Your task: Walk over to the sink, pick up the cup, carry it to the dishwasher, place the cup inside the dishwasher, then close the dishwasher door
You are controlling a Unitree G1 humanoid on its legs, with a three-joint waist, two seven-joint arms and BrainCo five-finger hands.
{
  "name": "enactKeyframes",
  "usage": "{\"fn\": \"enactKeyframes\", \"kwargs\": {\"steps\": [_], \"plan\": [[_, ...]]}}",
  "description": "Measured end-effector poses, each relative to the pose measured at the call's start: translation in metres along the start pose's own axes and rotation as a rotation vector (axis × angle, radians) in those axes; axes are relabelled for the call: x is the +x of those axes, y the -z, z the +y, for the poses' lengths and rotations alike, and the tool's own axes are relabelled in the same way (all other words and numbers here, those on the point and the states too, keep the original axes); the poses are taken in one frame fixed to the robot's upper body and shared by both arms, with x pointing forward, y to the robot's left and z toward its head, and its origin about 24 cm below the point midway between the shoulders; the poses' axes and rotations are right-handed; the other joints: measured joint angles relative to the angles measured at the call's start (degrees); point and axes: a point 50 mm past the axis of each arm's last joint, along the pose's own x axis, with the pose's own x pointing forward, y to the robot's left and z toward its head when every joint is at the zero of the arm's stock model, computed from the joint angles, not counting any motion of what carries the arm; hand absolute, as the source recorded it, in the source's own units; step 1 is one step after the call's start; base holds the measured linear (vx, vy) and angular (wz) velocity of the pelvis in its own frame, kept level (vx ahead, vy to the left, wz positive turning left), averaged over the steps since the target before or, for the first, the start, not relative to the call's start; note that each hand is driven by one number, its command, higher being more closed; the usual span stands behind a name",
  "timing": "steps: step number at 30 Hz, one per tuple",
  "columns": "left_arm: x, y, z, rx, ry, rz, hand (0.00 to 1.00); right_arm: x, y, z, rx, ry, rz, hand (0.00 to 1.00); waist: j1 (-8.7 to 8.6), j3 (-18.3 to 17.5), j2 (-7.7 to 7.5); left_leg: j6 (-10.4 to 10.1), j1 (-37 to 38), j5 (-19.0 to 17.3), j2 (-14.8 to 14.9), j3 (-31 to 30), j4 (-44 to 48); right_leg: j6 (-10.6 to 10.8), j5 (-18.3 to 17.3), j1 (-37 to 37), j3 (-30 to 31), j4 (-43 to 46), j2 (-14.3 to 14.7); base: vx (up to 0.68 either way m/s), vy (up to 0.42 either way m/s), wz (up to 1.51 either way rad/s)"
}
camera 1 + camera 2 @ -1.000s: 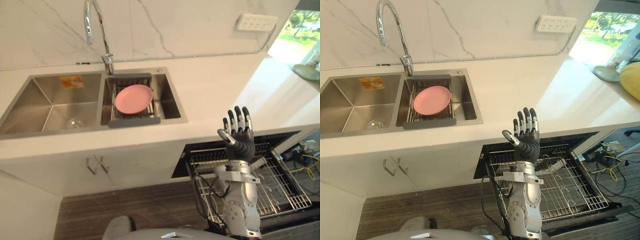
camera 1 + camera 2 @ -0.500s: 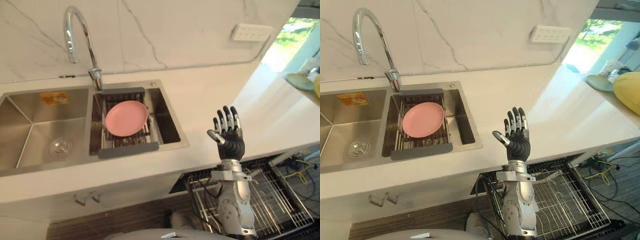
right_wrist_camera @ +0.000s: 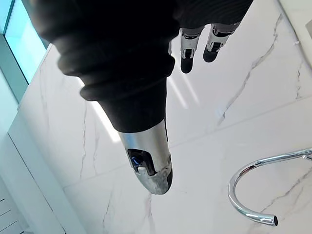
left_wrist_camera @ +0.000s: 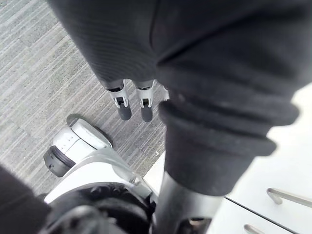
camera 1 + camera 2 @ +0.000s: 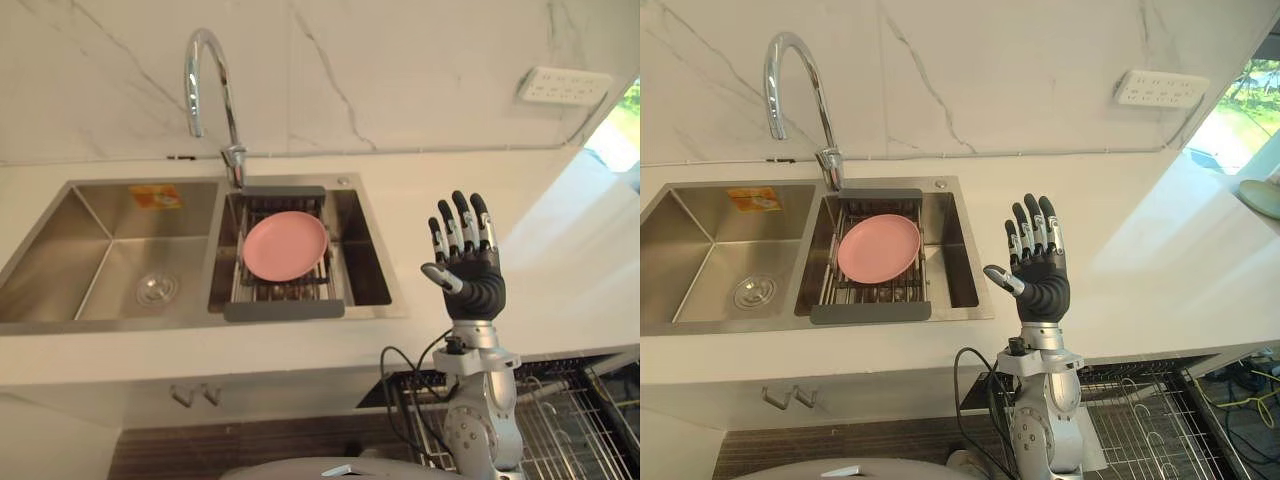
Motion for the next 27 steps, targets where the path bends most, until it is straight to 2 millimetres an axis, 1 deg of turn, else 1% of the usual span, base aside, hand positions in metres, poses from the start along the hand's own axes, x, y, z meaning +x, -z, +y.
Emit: {"fn": "enactKeyframes", "kwargs": {"steps": [1, 2, 3, 4, 5, 6, 7, 8, 9, 10, 11, 12, 13, 15, 16, 23, 27], "plan": [[0.0, 0.0, 0.0, 0.011, -0.003, -0.003, 0.0, -0.001, 0.0, -0.001, -0.002, 0.003, 0.003, 0.0, 0.0, -0.1, -0.48, -0.2, 0.0, 0.1, 0.1, -0.3, 0.8, 0.1, -0.3, 0.7, -0.4, -0.4, -0.2, 0.03, 0.002, 0.67], [0.0, -0.001, 0.001, 0.034, -0.012, -0.012, 0.0, -0.003, 0.0, -0.002, -0.005, 0.015, 0.007, 0.0, 0.04, 0.3, -0.21, -0.7, -2.5, 0.2, 0.4, 1.7, 6.6, 0.0, -0.4, 2.3, -2.4, -1.4, -0.9, 0.02, 0.045, 0.8], [0.0, -0.005, 0.0, 0.052, -0.013, -0.028, 0.0, -0.003, -0.001, -0.004, -0.014, 0.022, 0.006, 0.0, 0.11, 0.3, -1.2, -1.1, -5.9, 0.7, 0.4, 4.7, 12.9, -0.4, -0.4, 3.4, -3.8, -2.1, -2.1, 0.0, 0.106, 1.04], [0.002, -0.012, -0.003, 0.059, -0.02, -0.06, 0.0, -0.003, -0.003, -0.006, -0.024, 0.025, 0.002, 0.0, 0.56, 1.2, -2.18, 0.1, -9.8, 0.5, 1.1, 8.0, 20.4, -0.4, -0.4, 4.8, -5.1, -2.8, -3.6, -0.03, 0.084, 0.72], [0.001, -0.011, -0.004, 0.056, -0.026, -0.064, 0.0, -0.002, -0.004, -0.008, -0.031, 0.028, -0.003, 0.0, 1.52, 1.1, -1.9, 1.0, -10.6, -0.7, 1.7, 9.6, 20.5, -0.3, -0.5, 5.0, -5.1, -2.8, -4.0, -0.02, 0.083, 0.41], [0.001, -0.006, -0.008, 0.051, -0.032, -0.053, 0.0, 0.001, -0.006, -0.009, -0.038, 0.032, -0.018, 0.0, 2.56, 1.3, -0.71, 0.9, -11.7, -0.9, 3.2, 10.7, 17.3, 0.1, -0.7, 5.5, -5.4, -2.8, -4.0, -0.01, 0.089, 0.16], [-0.001, 0.002, -0.012, 0.037, -0.042, -0.036, 0.0, 0.002, -0.008, -0.011, -0.047, 0.024, -0.019, 0.0, 2.43, 1.0, 0.77, -1.3, -12.0, 3.9, 4.4, 10.0, 12.1, 1.8, -1.2, 5.9, -5.9, -2.8, -3.5, 0.01, 0.12, 0.03], [-0.002, 0.005, -0.011, 0.037, -0.042, -0.027, 0.0, 0.0, -0.006, -0.012, -0.04, 0.033, -0.01, 0.0, 2.89, 1.0, 0.72, -1.5, -11.7, 4.6, 4.2, 10.2, 11.8, 2.3, -1.2, 6.1, -5.2, -3.0, -3.8, 0.07, 0.147, -0.07], [-0.004, 0.005, -0.007, 0.044, -0.051, -0.037, 0.0, -0.003, -0.005, -0.011, -0.023, 0.041, -0.005, 0.0, 2.6, 0.7, -0.06, -1.1, -10.7, 4.9, 3.0, 11.0, 10.0, 2.7, -0.8, 6.7, -3.3, -4.5, -4.0, 0.11, 0.116, -0.17], [-0.004, 0.001, -0.004, 0.063, -0.058, -0.057, 0.0, -0.002, -0.005, -0.01, -0.017, 0.046, -0.019, 0.0, 2.15, 0.1, -0.74, -0.4, -10.4, 5.7, 1.7, 12.1, 7.8, 2.8, 0.3, 6.5, -2.0, -5.5, -4.9, 0.11, 0.088, -0.12], [-0.003, -0.002, -0.002, 0.073, -0.061, -0.066, 0.0, -0.002, -0.005, -0.01, -0.017, 0.045, -0.024, 0.0, 2.15, 0.2, -1.13, -0.2, -9.9, 6.3, 1.0, 12.5, 6.5, 2.9, 0.7, 6.4, -1.6, -5.6, -5.2, 0.08, 0.077, -0.09], [-0.001, -0.01, -0.002, 0.084, -0.065, -0.09, 0.0, -0.002, -0.006, -0.01, -0.02, 0.044, -0.03, 0.0, 2.16, 0.1, -2.06, 0.3, -9.6, 7.2, -0.1, 13.3, 4.5, 3.3, 1.2, 5.8, -1.3, -6.3, -6.0, 0.06, 0.07, -0.15], [0.002, -0.017, -0.003, 0.092, -0.065, -0.107, 0.0, -0.001, -0.006, -0.009, -0.017, 0.042, -0.033, 0.0, 2.18, 0.4, -2.58, 0.4, -9.1, 7.6, -0.7, 13.7, 3.3, 3.2, 1.4, 5.6, -0.9, -6.4, -6.4, 0.05, 0.066, -0.12], [0.005, -0.024, -0.004, 0.1, -0.061, -0.123, 0.0, -0.001, -0.005, -0.007, -0.009, 0.037, -0.03, 0.0, 2.07, 0.5, -3.03, 0.5, -8.6, 7.6, -1.2, 14.0, 2.5, 3.6, 1.7, 5.5, -0.6, -6.3, -6.7, 0.04, 0.036, -0.08], [0.016, -0.069, -0.037, 0.082, 0.088, -0.264, 0.0, 0.006, -0.015, -0.01, -0.065, 0.083, -0.107, 0.0, 2.04, 1.6, -5.12, 0.5, -9.8, 7.9, -1.6, 13.5, 1.7, 3.6, 1.2, 3.6, -0.6, -5.4, -6.9, 0.02, 0.014, -0.04], [0.016, -0.07, -0.037, 0.08, 0.091, -0.264, 0.0, 0.006, -0.015, -0.01, -0.065, 0.084, -0.106, 0.0, 1.98, 1.7, -5.37, 0.5, -9.5, 7.9, -1.7, 13.5, 1.6, 3.6, 1.2, 3.7, -1.2, -5.4, -7.1, 0.0, 0.0, 0.0], [0.018, -0.07, -0.034, 0.087, 0.108, -0.225, 0.0, 0.006, -0.012, -0.011, -0.066, 0.088, -0.097, 0.0, 1.53, 1.9, -5.9, 0.5, -7.8, 8.1, -1.9, 13.5, 0.7, 3.6, 1.3, 4.9, -1.4, -5.5, -7.2, 0.0, 0.0, 0.0]]}}
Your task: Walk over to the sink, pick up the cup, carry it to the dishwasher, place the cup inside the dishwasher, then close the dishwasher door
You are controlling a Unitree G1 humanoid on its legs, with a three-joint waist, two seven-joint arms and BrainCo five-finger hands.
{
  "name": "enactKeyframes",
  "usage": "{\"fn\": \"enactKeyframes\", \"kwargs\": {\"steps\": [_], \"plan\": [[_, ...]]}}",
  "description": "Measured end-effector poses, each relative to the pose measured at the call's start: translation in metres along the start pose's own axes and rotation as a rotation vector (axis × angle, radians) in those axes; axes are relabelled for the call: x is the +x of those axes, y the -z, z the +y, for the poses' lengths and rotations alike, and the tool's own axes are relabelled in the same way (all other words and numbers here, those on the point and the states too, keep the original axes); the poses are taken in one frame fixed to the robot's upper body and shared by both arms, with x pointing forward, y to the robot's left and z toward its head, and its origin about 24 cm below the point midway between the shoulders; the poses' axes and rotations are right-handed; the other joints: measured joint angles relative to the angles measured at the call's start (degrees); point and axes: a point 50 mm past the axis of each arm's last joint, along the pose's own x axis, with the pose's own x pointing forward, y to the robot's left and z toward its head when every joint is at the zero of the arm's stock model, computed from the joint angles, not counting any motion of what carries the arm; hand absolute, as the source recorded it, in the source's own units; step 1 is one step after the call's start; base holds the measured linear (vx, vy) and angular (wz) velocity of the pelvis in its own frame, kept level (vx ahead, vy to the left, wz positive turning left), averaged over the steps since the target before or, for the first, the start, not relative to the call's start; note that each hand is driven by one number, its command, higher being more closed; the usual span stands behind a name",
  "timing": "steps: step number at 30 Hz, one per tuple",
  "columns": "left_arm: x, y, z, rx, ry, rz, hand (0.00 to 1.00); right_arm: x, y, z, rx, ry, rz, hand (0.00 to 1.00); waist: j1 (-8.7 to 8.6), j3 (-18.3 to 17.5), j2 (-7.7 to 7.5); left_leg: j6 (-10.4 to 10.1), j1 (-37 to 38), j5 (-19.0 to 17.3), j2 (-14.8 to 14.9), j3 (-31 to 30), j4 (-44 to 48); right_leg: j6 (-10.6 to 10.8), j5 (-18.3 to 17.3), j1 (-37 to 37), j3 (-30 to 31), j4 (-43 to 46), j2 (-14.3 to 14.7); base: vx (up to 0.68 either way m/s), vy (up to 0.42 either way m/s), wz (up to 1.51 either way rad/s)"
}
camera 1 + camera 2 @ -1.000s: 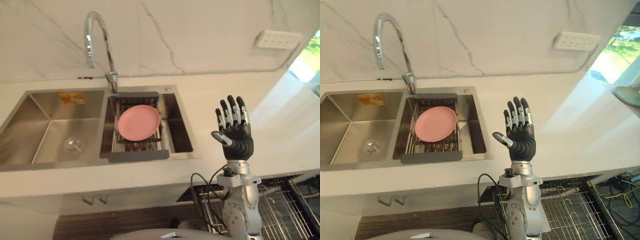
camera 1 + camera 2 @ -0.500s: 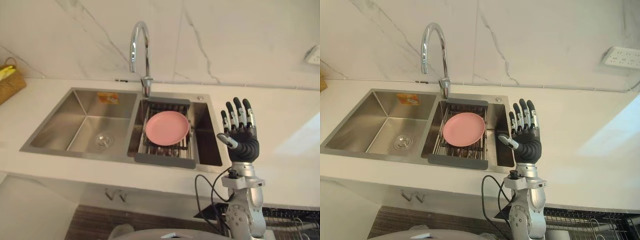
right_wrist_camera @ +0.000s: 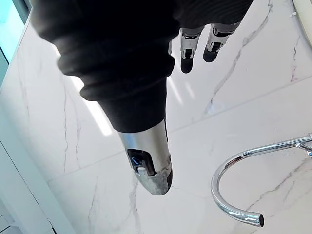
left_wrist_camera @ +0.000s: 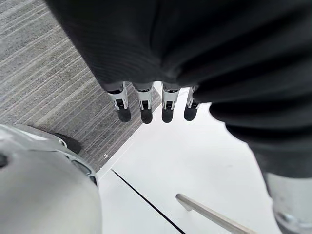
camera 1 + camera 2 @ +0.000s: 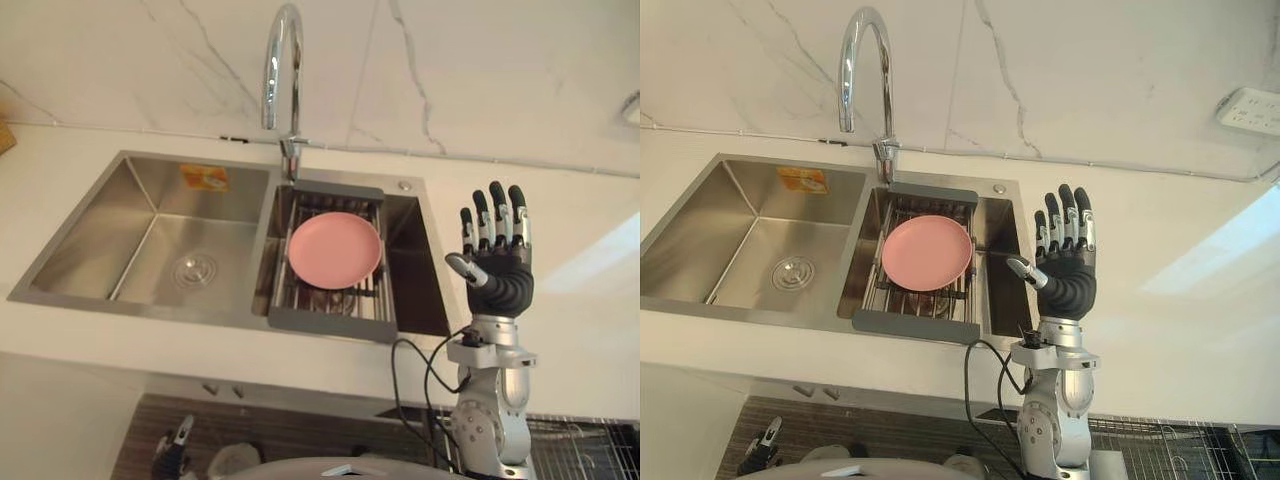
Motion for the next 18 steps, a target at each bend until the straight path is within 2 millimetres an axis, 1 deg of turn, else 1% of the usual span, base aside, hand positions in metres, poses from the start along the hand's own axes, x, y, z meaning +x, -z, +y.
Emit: {"fn": "enactKeyframes", "kwargs": {"steps": [2, 4, 5, 7, 8, 10, 11, 13, 15, 18], "plan": [[0.001, 0.001, 0.003, 0.025, 0.018, 0.034, 0.0, -0.001, 0.004, -0.001, -0.043, 0.004, 0.025, 0.0, -0.03, -0.1, -0.47, -0.1, 1.3, 0.7, -0.4, 0.0, -1.7, 0.0, 0.0, 0.9, -0.1, -0.2, -0.1, -0.02, 0.007, -0.05], [0.002, 0.001, 0.008, 0.071, 0.033, 0.084, 0.0, 0.0, 0.014, -0.003, -0.177, -0.013, 0.098, 0.0, -0.31, -0.7, -1.19, -0.2, 3.2, 2.1, -0.9, 0.2, -4.6, 0.0, 0.0, 1.1, -0.1, -0.5, -0.1, -0.02, 0.006, -0.06], [0.002, 0.002, 0.009, 0.078, 0.037, 0.096, 0.0, 0.0, 0.016, -0.004, -0.235, -0.027, 0.122, 0.0, -0.38, -0.7, -1.31, -0.2, 3.7, 2.6, -1.0, 0.2, -5.2, 0.0, 0.0, 1.2, -0.1, -0.5, -0.1, 0.0, 0.0, 0.0], [0.002, 0.006, 0.013, 0.109, 0.043, 0.149, 0.0, 0.007, 0.021, -0.005, -0.495, -0.124, 0.198, 0.0, -0.52, -0.6, -1.35, -0.2, 4.9, 3.7, -1.4, 0.2, -7.0, 0.2, 0.2, 1.6, 0.0, -0.8, -0.1, 0.0, 0.0, 0.0], [0.002, 0.006, 0.014, 0.112, 0.042, 0.156, 0.0, 0.009, 0.021, -0.004, -0.555, -0.155, 0.202, 0.0, -0.53, -0.6, -1.33, -0.3, 5.1, 3.9, -1.4, 0.2, -7.4, 0.2, 0.2, 1.7, -0.1, -0.8, -0.1, 0.0, 0.0, 0.0], [0.002, 0.008, 0.017, 0.122, 0.035, 0.177, 0.0, 0.022, 0.019, -0.001, -0.751, -0.266, 0.191, 0.0, -0.58, -0.5, -1.46, -0.5, 6.4, 4.8, -1.4, 0.3, -9.1, 0.1, 0.3, 2.3, 0.0, -0.8, 0.1, -0.02, -0.004, -0.02], [0.001, 0.007, 0.019, 0.125, 0.03, 0.18, 0.0, 0.025, 0.018, 0.001, -0.801, -0.295, 0.185, 0.0, -0.62, -0.4, -1.51, -0.5, 6.9, 5.0, -1.4, 0.3, -9.4, 0.1, 0.3, 2.6, 0.0, -0.9, 0.2, -0.05, -0.01, -0.05], [0.0, 0.01, 0.022, 0.126, 0.024, 0.2, 0.0, 0.038, 0.013, 0.003, -0.956, -0.386, 0.162, 0.0, -0.58, -0.4, -1.56, -0.8, 8.1, 5.7, -1.4, 0.4, -11.2, 0.1, 0.3, 3.2, 0.0, -0.9, 0.4, -0.07, -0.005, -0.03], [-0.001, 0.012, 0.025, 0.129, 0.018, 0.22, 0.0, 0.045, 0.012, 0.006, -1.019, -0.443, 0.164, 0.0, -0.7, -0.4, -1.64, -1.1, 9.1, 6.4, -1.5, 0.6, -12.8, 0.0, 0.2, 3.1, 0.0, -0.9, 0.4, -0.08, 0.004, -0.02], [-0.003, 0.015, 0.029, 0.144, 0.01, 0.241, 0.0, 0.048, 0.015, 0.009, -1.11, -0.527, 0.194, 0.0, -0.73, -0.1, -2.11, -1.1, 10.0, 7.5, -1.5, 0.5, -14.8, -0.5, -0.1, 3.0, 0.0, -0.8, 0.7, -0.05, 0.002, 0.0]]}}
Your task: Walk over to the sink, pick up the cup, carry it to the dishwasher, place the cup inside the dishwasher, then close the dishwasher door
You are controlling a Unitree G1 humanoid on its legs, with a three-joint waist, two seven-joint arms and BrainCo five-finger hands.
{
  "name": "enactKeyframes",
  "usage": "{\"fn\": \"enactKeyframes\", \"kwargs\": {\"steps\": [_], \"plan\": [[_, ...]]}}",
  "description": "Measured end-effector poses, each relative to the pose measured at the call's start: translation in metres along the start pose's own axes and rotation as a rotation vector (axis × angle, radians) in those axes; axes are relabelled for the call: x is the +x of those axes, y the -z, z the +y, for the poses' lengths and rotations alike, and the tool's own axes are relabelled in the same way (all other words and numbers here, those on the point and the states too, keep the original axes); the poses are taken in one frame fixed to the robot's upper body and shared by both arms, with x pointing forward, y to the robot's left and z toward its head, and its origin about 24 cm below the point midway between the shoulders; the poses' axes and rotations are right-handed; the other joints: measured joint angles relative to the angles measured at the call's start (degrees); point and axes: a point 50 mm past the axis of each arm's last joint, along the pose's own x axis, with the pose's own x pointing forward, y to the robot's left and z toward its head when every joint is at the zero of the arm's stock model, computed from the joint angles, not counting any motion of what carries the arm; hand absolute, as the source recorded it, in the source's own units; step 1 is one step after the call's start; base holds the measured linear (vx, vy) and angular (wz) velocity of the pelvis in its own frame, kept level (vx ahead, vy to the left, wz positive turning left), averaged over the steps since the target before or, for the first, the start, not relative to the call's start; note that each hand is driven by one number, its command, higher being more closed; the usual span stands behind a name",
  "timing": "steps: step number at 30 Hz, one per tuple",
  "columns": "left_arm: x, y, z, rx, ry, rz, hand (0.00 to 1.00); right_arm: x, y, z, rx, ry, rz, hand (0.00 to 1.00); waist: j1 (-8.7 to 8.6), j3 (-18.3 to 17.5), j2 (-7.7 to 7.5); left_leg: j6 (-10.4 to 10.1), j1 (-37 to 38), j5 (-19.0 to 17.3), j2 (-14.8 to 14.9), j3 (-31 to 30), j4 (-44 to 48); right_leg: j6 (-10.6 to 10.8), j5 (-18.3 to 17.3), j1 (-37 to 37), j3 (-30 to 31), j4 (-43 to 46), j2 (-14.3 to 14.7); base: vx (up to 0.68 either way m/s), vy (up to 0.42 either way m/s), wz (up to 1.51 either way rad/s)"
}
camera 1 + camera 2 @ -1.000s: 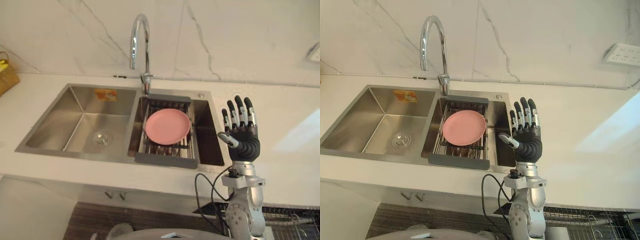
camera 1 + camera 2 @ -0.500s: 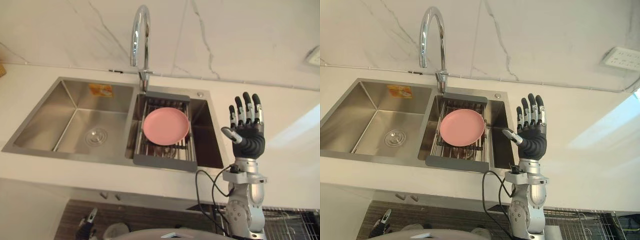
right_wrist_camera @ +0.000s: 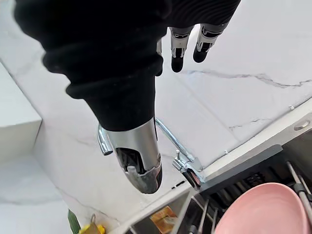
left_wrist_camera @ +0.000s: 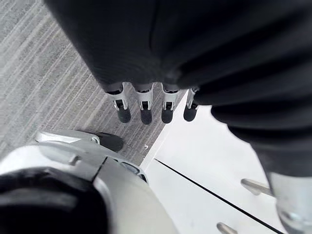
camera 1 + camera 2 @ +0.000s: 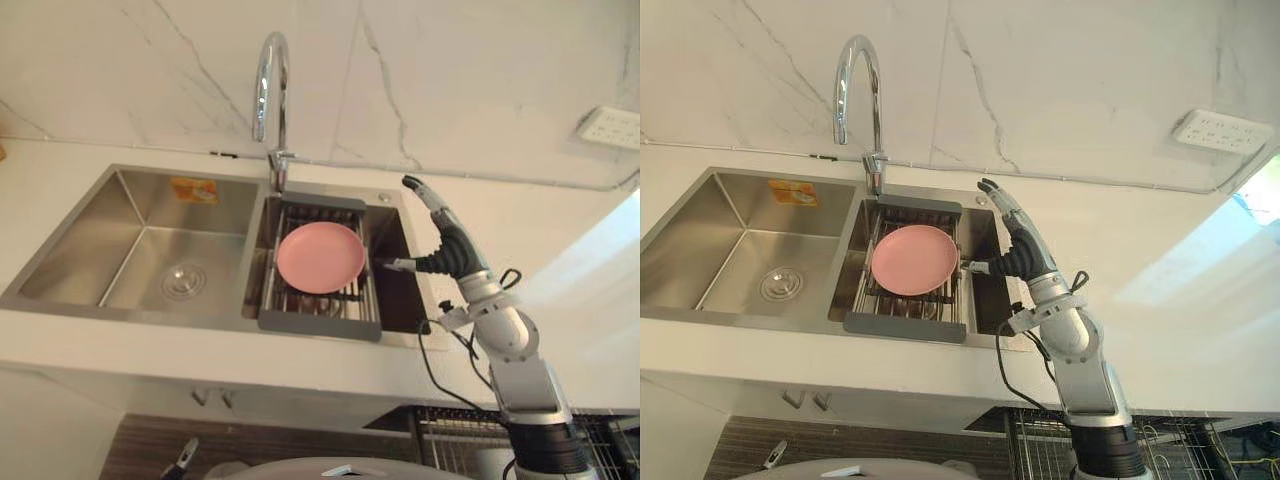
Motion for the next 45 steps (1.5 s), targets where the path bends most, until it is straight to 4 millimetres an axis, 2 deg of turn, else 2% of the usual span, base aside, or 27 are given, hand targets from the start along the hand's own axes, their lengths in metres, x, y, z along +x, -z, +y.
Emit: {"fn": "enactKeyframes", "kwargs": {"steps": [6, 11, 19, 32, 36, 45], "plan": [[0.0, 0.0, 0.002, 0.021, -0.003, 0.017, 0.0, 0.009, -0.007, 0.016, -0.159, -0.221, -0.035, 0.0, 0.11, -0.1, -0.29, 0.4, -0.2, 0.5, -0.2, -0.2, 0.0, 0.0, 0.0, -0.2, -0.2, 0.0, 0.1, -0.02, 0.003, 0.01], [0.0, 0.0, 0.005, 0.034, 0.0, 0.03, 0.0, 0.014, 0.008, 0.036, -0.197, -0.353, 0.019, 0.0, 0.41, -0.3, -0.65, 0.4, -1.0, 0.7, -0.3, -0.8, 0.0, 0.4, 0.3, -0.4, -0.7, -0.3, 0.1, 0.0, 0.001, 0.08], [0.0, 0.002, 0.005, 0.047, -0.001, 0.052, 0.0, 0.023, 0.028, 0.063, -0.379, -0.524, 0.075, 0.0, 1.27, -0.4, -0.55, 0.3, -2.3, 1.0, -0.3, -1.9, -0.1, 0.6, 0.7, -0.4, -1.9, -1.6, 0.4, 0.01, -0.011, 0.08], [0.0, 0.004, 0.003, 0.069, 0.007, 0.076, 0.0, 0.036, 0.055, 0.075, -0.538, -0.533, 0.146, 0.0, 2.31, -0.5, 0.25, 0.4, -3.2, 1.6, -0.3, -2.5, -0.1, 0.5, 1.4, -0.4, -3.1, -2.4, 0.4, -0.02, -0.003, 0.03], [0.0, 0.005, 0.002, 0.071, 0.011, 0.079, 0.0, 0.042, 0.055, 0.078, -0.576, -0.537, 0.131, 0.0, 2.54, -0.5, 0.89, 0.4, -3.3, 1.8, -0.3, -2.8, -0.1, 0.4, 1.7, -0.4, -3.2, -2.8, 0.4, -0.03, -0.006, 0.01], [0.0, 0.003, 0.001, 0.072, 0.014, 0.072, 0.0, 0.045, 0.066, 0.088, -0.625, -0.6, 0.155, 0.0, 3.26, -0.5, 0.92, 0.4, -4.1, 2.1, -0.4, -3.6, -0.1, 0.6, 2.2, -0.4, -3.8, -3.6, 0.5, -0.01, -0.006, 0.04]]}}
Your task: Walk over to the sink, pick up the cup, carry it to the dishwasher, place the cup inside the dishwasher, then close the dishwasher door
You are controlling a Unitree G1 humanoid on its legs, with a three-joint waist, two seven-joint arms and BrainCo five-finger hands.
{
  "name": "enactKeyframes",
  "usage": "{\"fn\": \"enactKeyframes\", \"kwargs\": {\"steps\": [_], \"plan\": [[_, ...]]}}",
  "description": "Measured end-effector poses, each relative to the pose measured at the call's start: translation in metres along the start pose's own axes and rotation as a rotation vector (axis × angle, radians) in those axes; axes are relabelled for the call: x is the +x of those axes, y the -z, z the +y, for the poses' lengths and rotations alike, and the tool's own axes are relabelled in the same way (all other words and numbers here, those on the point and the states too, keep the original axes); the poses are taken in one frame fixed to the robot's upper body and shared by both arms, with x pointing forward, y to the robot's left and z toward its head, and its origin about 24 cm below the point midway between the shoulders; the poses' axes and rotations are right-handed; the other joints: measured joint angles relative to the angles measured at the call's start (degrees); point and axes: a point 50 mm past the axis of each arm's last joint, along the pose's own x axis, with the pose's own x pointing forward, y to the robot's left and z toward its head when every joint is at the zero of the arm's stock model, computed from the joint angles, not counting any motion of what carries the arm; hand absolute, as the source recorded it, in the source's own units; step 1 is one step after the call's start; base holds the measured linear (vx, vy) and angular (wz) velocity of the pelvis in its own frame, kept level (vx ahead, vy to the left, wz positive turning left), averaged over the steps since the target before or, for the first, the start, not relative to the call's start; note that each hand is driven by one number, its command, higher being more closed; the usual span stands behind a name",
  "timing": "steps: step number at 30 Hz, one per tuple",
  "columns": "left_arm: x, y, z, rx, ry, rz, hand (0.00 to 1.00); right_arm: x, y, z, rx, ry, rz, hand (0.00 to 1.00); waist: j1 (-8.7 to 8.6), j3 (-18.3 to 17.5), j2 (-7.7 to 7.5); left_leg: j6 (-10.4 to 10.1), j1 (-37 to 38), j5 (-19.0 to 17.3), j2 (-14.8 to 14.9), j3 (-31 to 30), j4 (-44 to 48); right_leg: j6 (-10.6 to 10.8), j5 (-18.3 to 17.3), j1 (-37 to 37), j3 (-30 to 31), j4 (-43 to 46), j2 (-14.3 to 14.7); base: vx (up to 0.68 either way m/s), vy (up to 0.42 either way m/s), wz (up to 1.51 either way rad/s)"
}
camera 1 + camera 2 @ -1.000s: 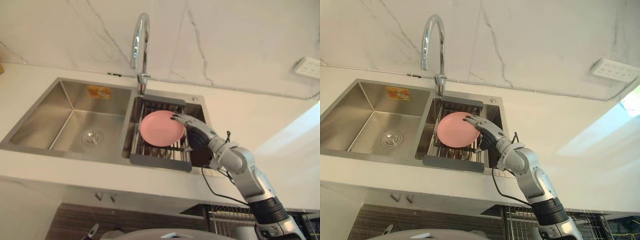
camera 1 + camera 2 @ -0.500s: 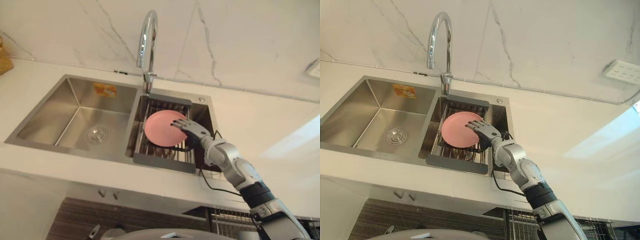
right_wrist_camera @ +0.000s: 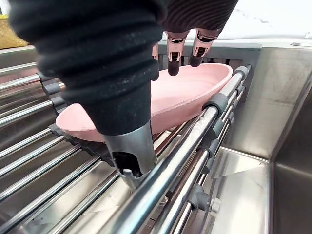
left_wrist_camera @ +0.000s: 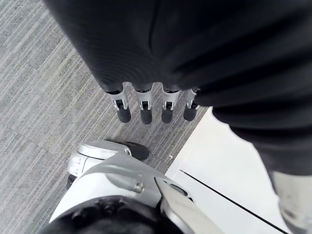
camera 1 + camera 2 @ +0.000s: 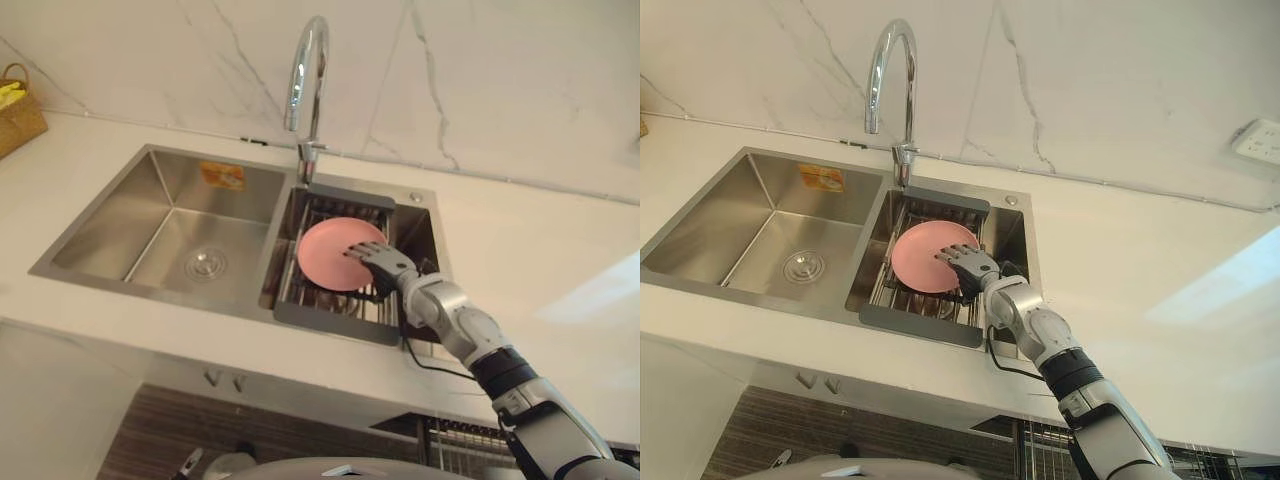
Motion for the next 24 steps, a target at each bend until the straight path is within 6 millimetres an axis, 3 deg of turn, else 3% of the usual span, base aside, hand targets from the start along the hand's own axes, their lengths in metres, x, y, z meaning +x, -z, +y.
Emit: {"fn": "enactKeyframes", "kwargs": {"steps": [7, 8, 24], "plan": [[0.0, -0.001, -0.002, 0.013, 0.007, -0.001, 0.0, 0.008, -0.005, 0.016, -0.001, -0.046, 0.016, 0.0, 0.15, 0.0, 0.0, 0.0, -0.1, 0.1, 0.0, -0.4, 0.0, 0.0, 0.0, 0.1, -0.7, 0.0, 0.0, -0.01, -0.006, 0.02], [0.001, -0.002, -0.002, 0.015, 0.008, -0.003, 0.0, 0.009, -0.006, 0.02, -0.015, -0.055, 0.018, 1.0, 0.32, 0.0, 0.01, 0.0, -0.2, 0.2, 0.0, -0.5, 0.0, 0.0, 0.0, 0.1, -0.9, 0.0, 0.0, -0.02, -0.008, 0.04], [0.001, -0.005, -0.004, 0.022, 0.012, -0.016, 0.0, 0.021, -0.004, 0.017, -0.085, 0.187, 0.122, 1.0, 0.3, 0.1, 0.05, -0.4, -0.4, 0.3, 0.0, -1.5, -0.1, -0.5, -0.5, 0.9, -2.4, -0.2, -0.1, -0.01, -0.004, 0.05]]}}
